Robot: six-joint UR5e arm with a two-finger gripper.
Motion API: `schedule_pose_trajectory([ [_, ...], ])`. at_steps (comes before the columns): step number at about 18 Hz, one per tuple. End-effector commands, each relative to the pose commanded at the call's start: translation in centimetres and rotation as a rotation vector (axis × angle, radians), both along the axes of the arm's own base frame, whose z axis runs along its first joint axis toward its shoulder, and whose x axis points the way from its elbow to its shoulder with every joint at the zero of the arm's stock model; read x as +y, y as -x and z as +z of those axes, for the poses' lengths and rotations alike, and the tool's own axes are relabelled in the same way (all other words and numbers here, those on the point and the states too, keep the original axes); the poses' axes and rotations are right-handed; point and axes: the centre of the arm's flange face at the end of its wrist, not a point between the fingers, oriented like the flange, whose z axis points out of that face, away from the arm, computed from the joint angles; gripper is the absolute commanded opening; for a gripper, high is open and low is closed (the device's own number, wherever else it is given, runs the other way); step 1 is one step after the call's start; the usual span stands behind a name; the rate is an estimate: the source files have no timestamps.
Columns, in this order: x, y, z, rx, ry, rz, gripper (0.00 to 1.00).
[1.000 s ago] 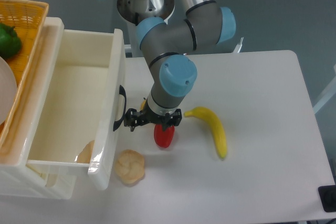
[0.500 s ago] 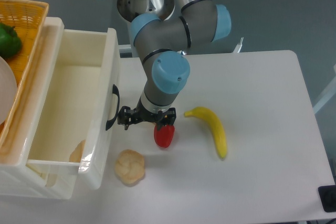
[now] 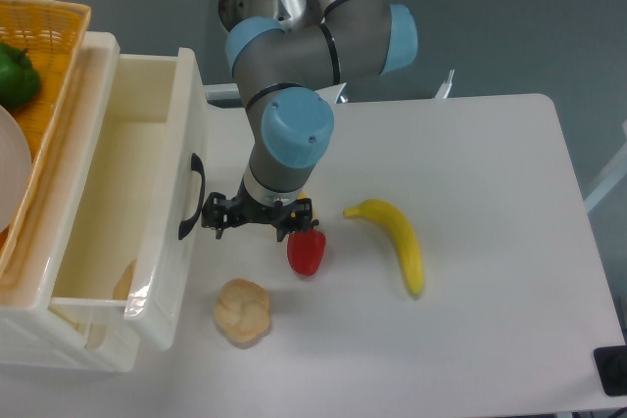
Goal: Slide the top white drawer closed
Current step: 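Push the open white drawer's front with the gripper into the unit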
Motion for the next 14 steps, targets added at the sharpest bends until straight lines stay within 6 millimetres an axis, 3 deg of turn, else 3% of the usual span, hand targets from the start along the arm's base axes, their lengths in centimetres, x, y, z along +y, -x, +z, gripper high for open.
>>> schedule_pose_trajectory([
  [14,1.2,-2.7,0.4,0.005,-0.002,-0.036,1.0],
])
